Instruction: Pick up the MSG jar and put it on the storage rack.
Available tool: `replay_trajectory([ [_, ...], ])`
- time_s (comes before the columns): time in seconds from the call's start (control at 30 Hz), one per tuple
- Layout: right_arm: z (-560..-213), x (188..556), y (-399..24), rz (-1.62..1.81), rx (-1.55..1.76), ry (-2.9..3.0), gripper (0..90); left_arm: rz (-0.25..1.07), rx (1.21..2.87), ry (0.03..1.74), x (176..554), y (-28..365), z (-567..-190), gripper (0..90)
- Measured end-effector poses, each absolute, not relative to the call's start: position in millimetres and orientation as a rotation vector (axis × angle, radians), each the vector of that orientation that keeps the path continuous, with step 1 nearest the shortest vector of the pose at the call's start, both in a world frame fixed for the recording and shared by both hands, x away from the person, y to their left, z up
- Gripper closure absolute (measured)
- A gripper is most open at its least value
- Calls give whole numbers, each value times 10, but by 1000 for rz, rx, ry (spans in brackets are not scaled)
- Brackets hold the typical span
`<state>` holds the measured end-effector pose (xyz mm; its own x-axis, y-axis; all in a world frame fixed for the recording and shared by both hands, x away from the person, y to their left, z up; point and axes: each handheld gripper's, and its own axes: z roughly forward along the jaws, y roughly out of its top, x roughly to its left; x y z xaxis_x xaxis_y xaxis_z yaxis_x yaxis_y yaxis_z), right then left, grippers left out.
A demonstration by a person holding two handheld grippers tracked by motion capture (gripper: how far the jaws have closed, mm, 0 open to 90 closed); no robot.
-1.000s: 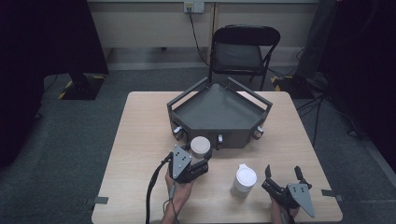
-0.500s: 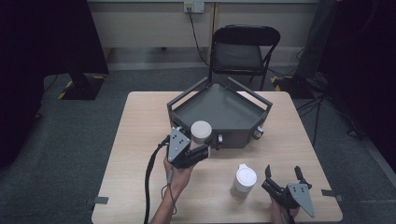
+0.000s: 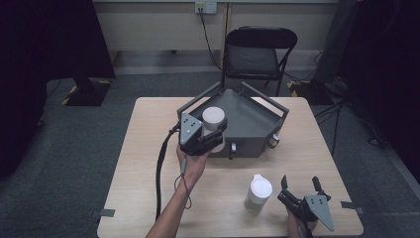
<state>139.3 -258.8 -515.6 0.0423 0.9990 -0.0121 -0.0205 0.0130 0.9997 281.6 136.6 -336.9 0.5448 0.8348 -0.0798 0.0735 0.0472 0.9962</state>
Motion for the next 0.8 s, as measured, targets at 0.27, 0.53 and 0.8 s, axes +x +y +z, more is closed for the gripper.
replay_trajectory([
  [0.27,-5156,1393,-2590,1180,1204,1170,19,783,1417,876,2993,1200,-3335,342],
  [0.53,-5156,1392,-2597,1183,1202,1172,19,846,1405,932,3129,1080,-3383,342],
  [0.8,-5157,1392,-2591,1181,1204,1169,19,854,1402,929,3223,1045,-3440,342],
])
